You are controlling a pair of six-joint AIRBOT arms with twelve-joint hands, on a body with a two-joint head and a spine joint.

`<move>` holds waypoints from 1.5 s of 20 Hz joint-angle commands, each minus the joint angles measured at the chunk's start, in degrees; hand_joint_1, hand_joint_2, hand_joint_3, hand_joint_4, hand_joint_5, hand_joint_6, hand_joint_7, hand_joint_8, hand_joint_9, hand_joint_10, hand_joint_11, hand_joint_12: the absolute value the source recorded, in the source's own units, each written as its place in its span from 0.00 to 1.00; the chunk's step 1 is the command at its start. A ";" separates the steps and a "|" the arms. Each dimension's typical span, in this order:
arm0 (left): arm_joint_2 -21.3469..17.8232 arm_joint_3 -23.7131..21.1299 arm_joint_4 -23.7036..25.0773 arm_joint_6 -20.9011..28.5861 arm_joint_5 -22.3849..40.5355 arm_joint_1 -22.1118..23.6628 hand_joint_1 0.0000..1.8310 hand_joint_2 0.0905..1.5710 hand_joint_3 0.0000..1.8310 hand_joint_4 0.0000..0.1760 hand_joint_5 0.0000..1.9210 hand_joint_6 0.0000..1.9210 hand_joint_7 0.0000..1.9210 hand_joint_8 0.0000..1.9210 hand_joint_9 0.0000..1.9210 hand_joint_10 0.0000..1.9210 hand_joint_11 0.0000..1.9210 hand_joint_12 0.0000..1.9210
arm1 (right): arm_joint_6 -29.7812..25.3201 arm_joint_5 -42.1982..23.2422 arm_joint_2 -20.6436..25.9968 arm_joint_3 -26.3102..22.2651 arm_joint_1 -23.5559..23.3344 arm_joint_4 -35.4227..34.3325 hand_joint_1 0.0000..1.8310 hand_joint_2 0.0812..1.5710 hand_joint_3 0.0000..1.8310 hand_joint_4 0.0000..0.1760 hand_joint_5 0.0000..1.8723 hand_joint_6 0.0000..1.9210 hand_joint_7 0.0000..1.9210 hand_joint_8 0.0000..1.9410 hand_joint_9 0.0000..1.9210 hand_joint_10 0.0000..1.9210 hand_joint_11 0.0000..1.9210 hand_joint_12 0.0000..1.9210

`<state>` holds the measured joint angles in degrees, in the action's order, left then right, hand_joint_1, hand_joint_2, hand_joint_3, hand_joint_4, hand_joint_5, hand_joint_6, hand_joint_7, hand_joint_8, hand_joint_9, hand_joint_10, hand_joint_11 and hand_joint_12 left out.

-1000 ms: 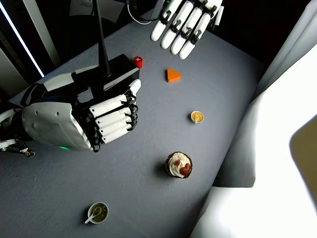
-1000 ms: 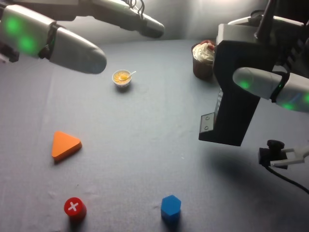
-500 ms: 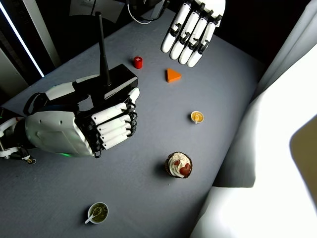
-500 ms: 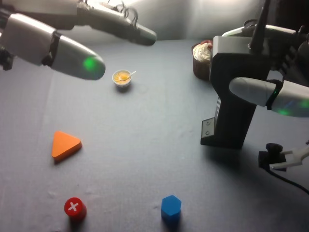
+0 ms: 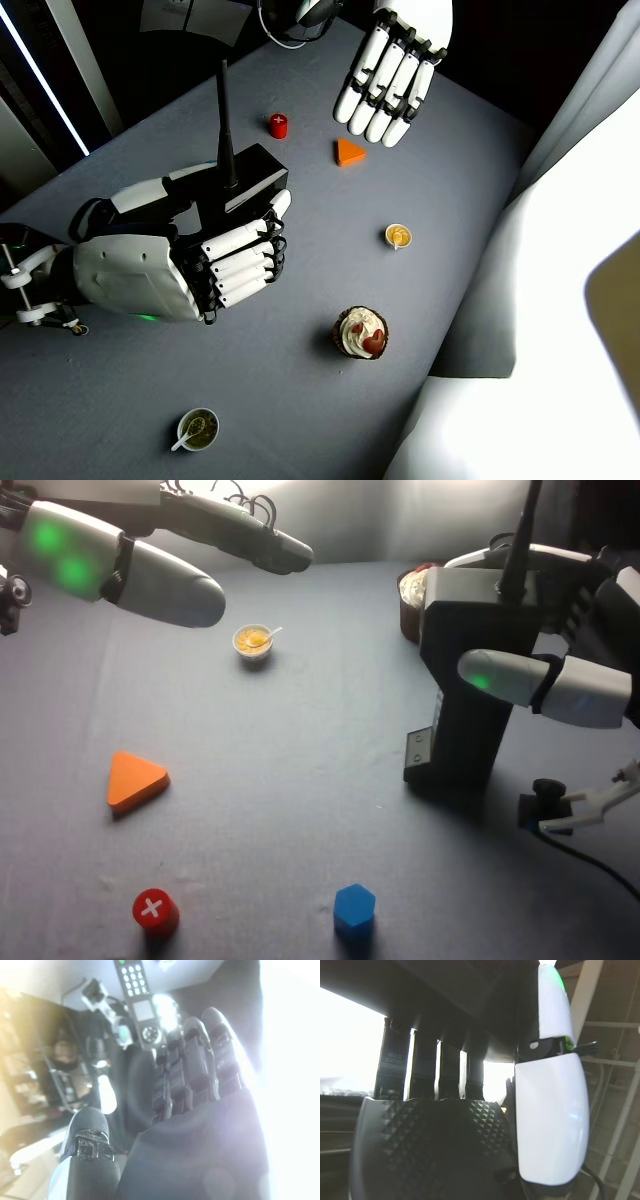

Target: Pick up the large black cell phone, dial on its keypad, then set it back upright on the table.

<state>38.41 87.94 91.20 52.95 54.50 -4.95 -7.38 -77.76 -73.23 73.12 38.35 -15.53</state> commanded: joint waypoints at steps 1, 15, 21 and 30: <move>-0.44 0.25 -5.06 1.37 0.10 1.36 0.00 0.75 0.00 0.00 0.11 0.00 0.16 0.00 0.12 0.00 0.00 0.27 | -1.02 -8.48 0.47 0.49 -0.05 0.26 0.74 0.73 0.00 0.00 0.48 0.50 0.39 0.68 0.44 0.73 0.44 0.71; -0.52 -0.07 -3.49 7.12 -2.66 1.36 0.00 0.75 0.00 0.00 0.11 0.00 0.15 0.00 0.12 0.00 0.00 0.28 | -1.03 -9.01 0.74 0.53 1.35 2.86 0.74 0.73 0.00 0.00 0.47 0.52 0.40 0.67 0.45 0.72 0.44 0.68; -0.74 -0.42 -7.19 8.21 -3.08 0.35 0.00 0.76 0.00 0.00 0.11 0.00 0.15 0.00 0.13 0.00 0.00 0.28 | -1.03 -9.31 0.72 0.51 1.64 2.86 0.81 0.73 0.00 0.00 0.43 0.55 0.38 0.68 0.42 0.66 0.45 0.80; -1.05 -1.68 -0.07 19.75 -6.19 0.41 0.00 0.75 0.00 0.00 0.12 0.00 0.15 0.00 0.12 0.00 0.00 0.32 | -1.02 -10.08 0.84 0.57 1.81 2.66 0.58 0.70 0.00 0.00 0.36 0.06 0.38 0.06 0.36 0.21 0.23 0.62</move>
<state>38.09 86.35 96.64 72.23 47.62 -6.02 -7.60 -80.29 -73.01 73.65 40.21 -13.28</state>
